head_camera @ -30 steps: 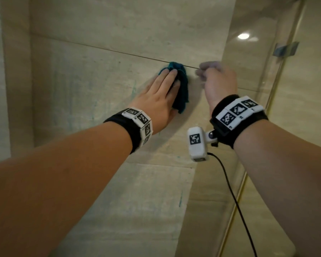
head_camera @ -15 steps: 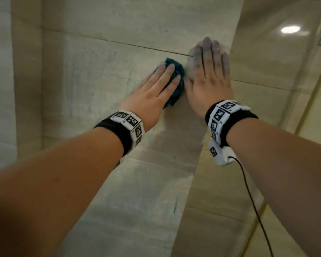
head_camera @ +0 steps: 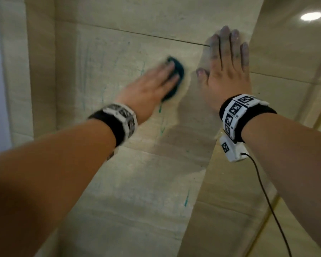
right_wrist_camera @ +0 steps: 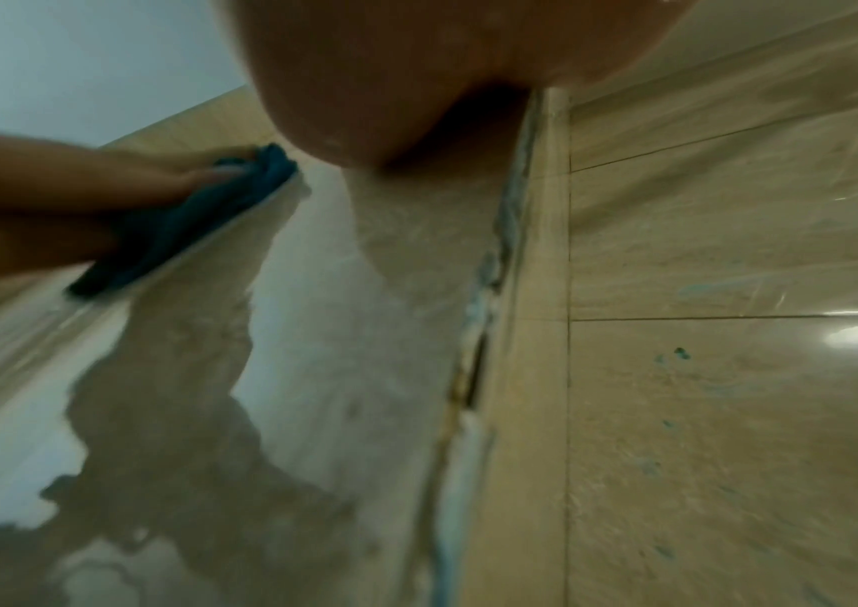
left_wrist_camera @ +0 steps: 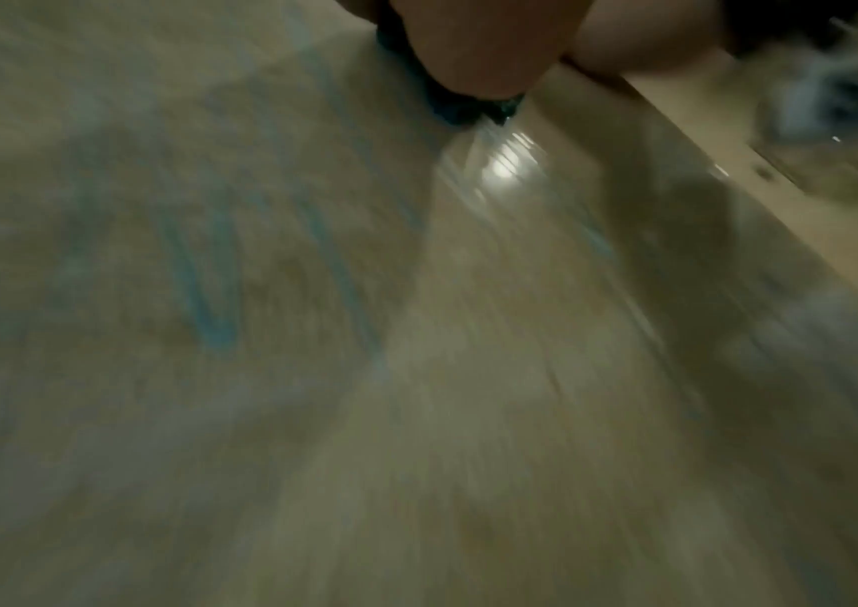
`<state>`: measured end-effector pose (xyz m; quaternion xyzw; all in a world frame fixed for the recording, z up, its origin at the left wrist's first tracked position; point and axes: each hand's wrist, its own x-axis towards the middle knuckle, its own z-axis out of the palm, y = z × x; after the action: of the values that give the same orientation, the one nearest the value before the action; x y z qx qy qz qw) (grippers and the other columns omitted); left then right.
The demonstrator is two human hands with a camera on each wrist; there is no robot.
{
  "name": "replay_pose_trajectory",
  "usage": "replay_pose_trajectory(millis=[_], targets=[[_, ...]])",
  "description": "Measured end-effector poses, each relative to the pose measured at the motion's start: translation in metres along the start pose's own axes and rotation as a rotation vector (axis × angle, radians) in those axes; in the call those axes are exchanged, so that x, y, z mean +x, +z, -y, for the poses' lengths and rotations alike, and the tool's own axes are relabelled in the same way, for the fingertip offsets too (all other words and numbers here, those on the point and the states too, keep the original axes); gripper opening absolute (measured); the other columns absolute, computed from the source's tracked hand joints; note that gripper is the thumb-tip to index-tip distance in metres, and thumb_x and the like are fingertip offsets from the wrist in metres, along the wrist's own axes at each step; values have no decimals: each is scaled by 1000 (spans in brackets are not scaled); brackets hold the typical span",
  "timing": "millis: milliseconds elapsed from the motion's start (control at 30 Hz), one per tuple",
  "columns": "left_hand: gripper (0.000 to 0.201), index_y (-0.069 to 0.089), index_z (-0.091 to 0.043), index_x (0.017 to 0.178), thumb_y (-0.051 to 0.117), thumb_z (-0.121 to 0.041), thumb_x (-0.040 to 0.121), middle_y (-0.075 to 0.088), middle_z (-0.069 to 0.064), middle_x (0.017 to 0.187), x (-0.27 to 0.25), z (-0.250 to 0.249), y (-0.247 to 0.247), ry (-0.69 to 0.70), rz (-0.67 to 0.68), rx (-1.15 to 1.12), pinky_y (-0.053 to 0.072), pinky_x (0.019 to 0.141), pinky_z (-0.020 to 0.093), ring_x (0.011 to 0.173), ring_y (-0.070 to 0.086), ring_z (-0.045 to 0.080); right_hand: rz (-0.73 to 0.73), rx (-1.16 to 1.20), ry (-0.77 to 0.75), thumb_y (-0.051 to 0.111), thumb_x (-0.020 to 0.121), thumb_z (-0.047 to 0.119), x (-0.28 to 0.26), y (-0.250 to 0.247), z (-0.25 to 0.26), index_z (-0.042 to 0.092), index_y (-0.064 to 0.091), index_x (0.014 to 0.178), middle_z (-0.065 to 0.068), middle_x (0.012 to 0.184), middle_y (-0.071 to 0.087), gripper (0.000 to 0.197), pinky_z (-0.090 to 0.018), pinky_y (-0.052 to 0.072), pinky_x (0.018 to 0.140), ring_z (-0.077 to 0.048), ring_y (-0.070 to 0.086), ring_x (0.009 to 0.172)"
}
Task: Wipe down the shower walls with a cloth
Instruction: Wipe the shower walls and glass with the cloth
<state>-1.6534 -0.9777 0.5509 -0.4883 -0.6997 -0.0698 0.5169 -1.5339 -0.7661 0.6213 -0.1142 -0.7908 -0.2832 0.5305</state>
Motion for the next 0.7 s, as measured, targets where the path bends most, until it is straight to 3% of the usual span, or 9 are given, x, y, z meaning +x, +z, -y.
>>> replay_pose_trajectory(millis=[100, 233, 400, 533, 600, 700], targets=[[83, 12, -17, 167, 40, 13, 94, -1, 9, 175, 16, 23, -11, -114, 14, -22, 3, 128, 36, 161, -1, 27, -20, -16, 27, 30, 106, 46, 0, 1, 3, 10, 1, 164, -12, 172, -4, 74, -48, 1, 128, -30, -3, 158], [73, 27, -8, 163, 37, 9, 92, 17, 19, 171, -9, 6, 18, 124, -42, -37, 22, 128, 52, 158, 16, 39, -41, -33, 44, 26, 107, 48, -1, 1, 6, 10, 1, 164, -12, 172, -1, 73, -50, 3, 128, -32, -1, 158], [70, 31, -10, 162, 34, -1, 93, 20, 14, 171, -67, -45, 57, 337, 61, -77, 17, 130, 47, 159, 18, 34, -69, -52, 64, 22, 107, 47, -6, 2, 10, 10, 3, 164, -13, 172, 2, 70, -51, 4, 128, -34, 2, 158], [63, 38, -12, 159, 30, -3, 97, 29, 12, 169, -73, -50, 58, 450, 76, -69, 26, 127, 48, 156, 28, 32, -72, -74, 69, 19, 108, 48, -7, 3, 11, 11, 4, 164, -14, 172, 3, 69, -53, 5, 128, -35, 3, 158], [63, 42, -11, 157, 29, -1, 96, 32, 14, 167, -57, -36, 46, 403, 28, -57, 29, 126, 49, 154, 32, 33, -77, -79, 74, 18, 108, 49, -8, 3, 12, 11, 4, 164, -13, 172, 4, 69, -53, 6, 128, -34, 3, 158], [68, 36, -11, 160, 32, 4, 93, 25, 15, 170, -34, -20, 30, 255, 14, -54, 23, 128, 49, 157, 25, 35, -83, -82, 87, 17, 107, 50, -9, 2, 12, 13, 5, 164, -12, 172, 5, 69, -52, 7, 128, -32, 4, 158]])
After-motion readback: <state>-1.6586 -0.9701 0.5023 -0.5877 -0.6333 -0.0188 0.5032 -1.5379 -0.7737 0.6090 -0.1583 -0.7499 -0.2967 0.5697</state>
